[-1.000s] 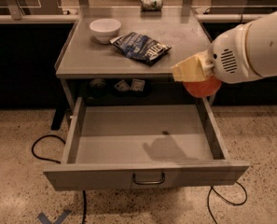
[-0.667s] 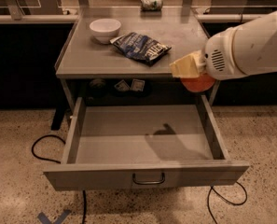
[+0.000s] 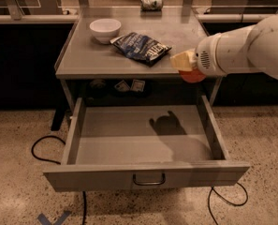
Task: Place apple into top drawer
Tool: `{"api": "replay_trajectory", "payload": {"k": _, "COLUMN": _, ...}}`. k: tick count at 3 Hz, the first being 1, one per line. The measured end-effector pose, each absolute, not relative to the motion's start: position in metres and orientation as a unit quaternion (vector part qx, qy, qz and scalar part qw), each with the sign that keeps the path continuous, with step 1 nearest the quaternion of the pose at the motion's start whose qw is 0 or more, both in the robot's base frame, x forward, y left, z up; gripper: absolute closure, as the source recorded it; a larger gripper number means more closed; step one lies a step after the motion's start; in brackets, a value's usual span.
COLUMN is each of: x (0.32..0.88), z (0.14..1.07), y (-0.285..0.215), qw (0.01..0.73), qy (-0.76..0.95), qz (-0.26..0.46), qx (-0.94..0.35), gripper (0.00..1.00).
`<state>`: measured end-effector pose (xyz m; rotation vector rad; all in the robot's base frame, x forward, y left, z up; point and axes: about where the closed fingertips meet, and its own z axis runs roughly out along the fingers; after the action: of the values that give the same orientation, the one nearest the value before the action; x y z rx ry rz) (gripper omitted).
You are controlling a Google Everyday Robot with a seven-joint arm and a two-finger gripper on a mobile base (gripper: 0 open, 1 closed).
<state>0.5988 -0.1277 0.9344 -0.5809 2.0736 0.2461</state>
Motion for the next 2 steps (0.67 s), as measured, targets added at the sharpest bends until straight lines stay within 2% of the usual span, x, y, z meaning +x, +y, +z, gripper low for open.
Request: {"api": "replay_trajectory", "payload": {"k": 2, "x": 0.602, "z": 0.921, "y": -0.12, "qw": 0.477, "qy": 0.843, "qz": 0.097, "qx": -0.231, "gripper": 1.0}}
